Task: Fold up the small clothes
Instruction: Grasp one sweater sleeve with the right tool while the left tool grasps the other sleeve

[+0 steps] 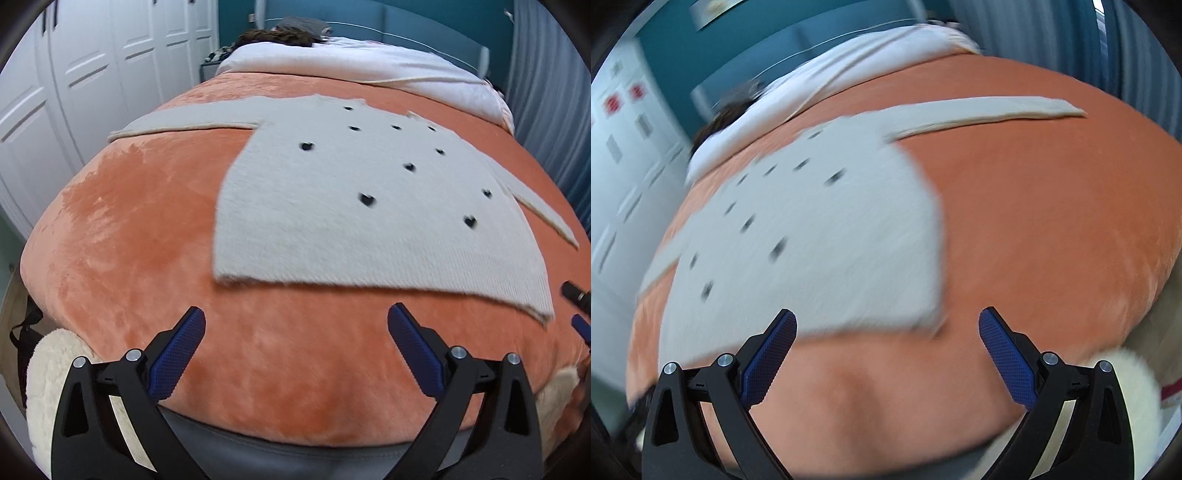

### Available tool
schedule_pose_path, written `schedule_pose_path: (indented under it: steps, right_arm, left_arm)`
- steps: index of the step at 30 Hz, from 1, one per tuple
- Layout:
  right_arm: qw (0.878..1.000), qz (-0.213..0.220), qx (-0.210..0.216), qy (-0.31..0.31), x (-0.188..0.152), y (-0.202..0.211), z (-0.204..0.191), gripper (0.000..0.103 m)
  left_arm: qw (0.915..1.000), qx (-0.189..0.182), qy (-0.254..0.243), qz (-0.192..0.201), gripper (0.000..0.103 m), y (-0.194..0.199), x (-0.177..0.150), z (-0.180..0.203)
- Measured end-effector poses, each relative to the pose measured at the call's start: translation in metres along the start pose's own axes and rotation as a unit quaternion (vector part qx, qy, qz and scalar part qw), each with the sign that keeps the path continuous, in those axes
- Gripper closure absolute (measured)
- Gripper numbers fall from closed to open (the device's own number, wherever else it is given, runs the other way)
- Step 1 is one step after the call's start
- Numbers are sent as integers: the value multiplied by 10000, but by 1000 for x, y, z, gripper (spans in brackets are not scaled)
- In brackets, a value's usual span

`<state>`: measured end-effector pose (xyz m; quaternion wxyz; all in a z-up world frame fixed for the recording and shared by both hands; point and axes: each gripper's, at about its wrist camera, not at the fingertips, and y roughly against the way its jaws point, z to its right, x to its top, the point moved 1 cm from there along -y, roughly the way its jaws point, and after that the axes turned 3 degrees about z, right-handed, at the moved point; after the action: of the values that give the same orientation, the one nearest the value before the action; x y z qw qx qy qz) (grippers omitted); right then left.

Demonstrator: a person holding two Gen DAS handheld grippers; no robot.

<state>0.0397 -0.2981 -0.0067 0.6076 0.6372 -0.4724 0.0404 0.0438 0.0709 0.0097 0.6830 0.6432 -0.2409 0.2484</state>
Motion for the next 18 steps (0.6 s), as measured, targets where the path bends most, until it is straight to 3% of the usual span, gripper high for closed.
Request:
schedule_pose_path:
  steps: [4,8,13,16,17,18]
  right_arm:
    - [9963,195,-364,-750,101,-44,69,5]
    - [9819,335,-759,-1703,187,-98,143,5]
    - [9505,404,-973,-2923,235,-156,210,5]
    - [9431,314,-1232,-3072,251,-187,224,6]
    - [9445,425,-1374,-2953,260,-191,221,17]
    - [9490,480,-1407,-2781,269,-197,215,51]
  left_arm:
    - [9994,111,322,-98,6,-19,22,-23]
    - [9985,182,489,-182,6,-40,38,-29]
    - [9973,298,554,-367,6,-71,51,-25]
    - [9963,229,661,-489,6,-91,57,-23]
    - [9961,214,692,-502,6,-96,60,-22]
    - [9960,187,722,-486,6,-102,64,-21]
